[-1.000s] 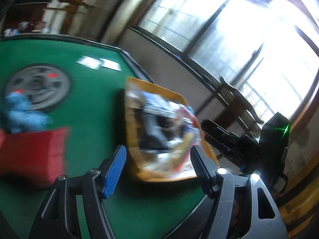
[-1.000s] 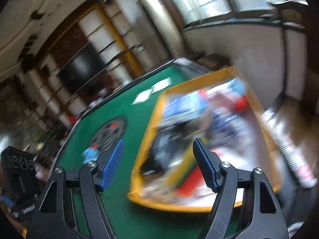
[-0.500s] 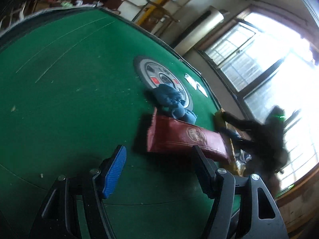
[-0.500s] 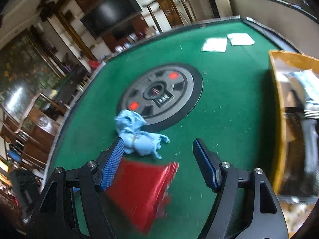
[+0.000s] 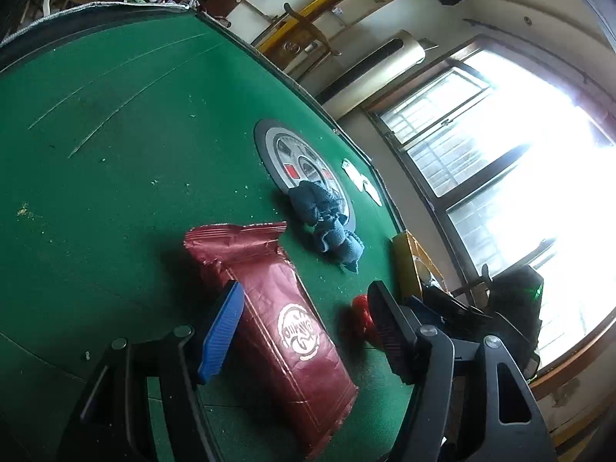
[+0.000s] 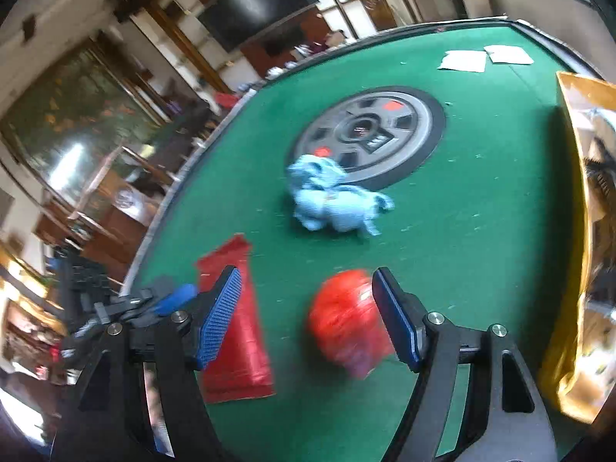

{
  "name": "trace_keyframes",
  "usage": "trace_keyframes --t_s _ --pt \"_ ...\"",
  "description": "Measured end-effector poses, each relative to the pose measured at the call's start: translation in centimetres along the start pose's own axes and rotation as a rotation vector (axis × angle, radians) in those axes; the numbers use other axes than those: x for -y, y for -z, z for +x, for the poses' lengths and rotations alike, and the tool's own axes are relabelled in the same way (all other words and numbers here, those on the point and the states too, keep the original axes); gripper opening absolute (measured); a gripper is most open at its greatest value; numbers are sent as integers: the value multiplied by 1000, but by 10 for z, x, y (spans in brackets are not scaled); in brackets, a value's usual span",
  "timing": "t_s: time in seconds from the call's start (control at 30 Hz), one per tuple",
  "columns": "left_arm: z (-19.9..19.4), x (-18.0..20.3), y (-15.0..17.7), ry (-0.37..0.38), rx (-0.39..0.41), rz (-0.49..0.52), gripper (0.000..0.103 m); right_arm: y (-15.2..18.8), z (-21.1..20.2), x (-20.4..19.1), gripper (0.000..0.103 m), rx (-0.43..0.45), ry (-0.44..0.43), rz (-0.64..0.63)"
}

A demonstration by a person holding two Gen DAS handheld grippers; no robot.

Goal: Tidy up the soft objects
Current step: 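Grasp the red printed bag with the left gripper while the right gripper grasps the blue knit doll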

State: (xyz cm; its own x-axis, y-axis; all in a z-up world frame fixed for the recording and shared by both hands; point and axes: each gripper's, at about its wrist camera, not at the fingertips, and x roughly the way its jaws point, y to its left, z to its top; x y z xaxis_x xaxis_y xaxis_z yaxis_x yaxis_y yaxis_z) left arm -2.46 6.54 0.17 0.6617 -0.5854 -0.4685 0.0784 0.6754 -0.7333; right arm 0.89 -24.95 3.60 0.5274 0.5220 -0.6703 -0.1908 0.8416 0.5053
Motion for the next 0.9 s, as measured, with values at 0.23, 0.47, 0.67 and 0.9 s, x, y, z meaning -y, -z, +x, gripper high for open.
trace_keyframes --t_s 0.23,0.47,0.67,0.9 --pt "2 4 0 -39 1 14 67 -45 42 -20 72 -41 161 -250" --pt "-1 7 2 -50 9 31 68 -72 103 -27 72 -162 235 -474" --pt "-1 5 1 -45 7 27 69 -57 104 -16 37 -176 249 -476" --pt "0 10 2 -90 5 44 69 -57 61 0 36 -12 97 -324"
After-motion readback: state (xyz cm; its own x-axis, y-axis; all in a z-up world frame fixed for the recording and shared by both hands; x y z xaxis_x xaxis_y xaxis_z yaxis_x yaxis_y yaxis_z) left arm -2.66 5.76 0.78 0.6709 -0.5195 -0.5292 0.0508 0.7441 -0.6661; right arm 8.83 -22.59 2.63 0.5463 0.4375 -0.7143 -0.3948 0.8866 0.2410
